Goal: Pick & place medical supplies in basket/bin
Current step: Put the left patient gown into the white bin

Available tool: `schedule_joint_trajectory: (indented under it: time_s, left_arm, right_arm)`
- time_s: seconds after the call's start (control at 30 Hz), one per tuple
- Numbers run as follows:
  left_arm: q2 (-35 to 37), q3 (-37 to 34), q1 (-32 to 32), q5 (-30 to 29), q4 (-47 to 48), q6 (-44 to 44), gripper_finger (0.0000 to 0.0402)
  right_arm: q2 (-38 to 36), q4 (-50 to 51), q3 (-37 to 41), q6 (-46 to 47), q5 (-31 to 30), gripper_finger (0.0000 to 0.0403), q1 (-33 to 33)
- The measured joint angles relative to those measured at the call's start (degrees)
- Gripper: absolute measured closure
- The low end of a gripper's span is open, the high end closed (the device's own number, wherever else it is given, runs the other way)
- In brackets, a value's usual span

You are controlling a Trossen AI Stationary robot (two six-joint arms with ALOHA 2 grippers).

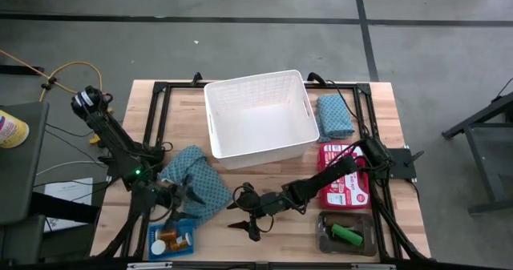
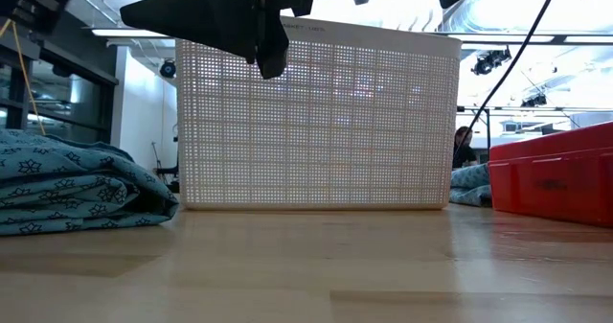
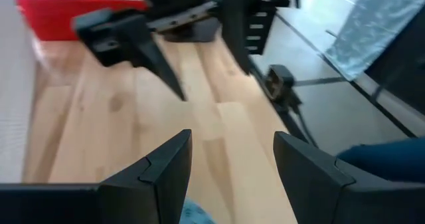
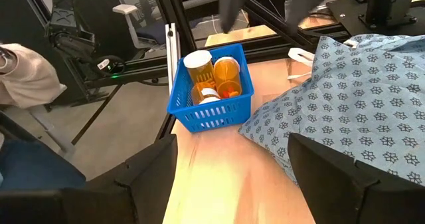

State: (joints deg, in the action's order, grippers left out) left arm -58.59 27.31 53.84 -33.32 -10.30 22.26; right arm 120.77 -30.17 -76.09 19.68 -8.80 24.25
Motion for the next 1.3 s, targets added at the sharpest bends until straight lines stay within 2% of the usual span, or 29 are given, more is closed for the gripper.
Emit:
schedule_joint_trajectory:
  time_s: [0.17,0.37,0.7,0.83,1.3]
  left_arm:
    - [0.00,0.00,-3.74,0.35,0.95,0.07,0.0197]
    - [0.00,0.90,-7.61,5.40,4.87,3.08,0.0197]
    - [-0.87,12.44,-9.13,6.03,29.96,5.68,0.0197]
    - [-1.88,13.94,-9.11,6.06,35.35,5.82,0.0197]
    - [-2.36,13.94,-9.11,8.16,38.37,4.72,0.0197]
  right_arm:
    - [0.00,0.00,0.00,0.02,-0.02,0.0129,0.02]
    - [0.00,0.00,0.00,0.00,0.00,0.0129,0.00]
    - [0.00,0.00,0.00,0.01,0.00,0.0129,0.00]
    - [0.00,0.00,0.00,0.01,0.00,0.0129,0.00]
    - [0.00,0.00,0.00,0.00,0.00,0.0129,0.00]
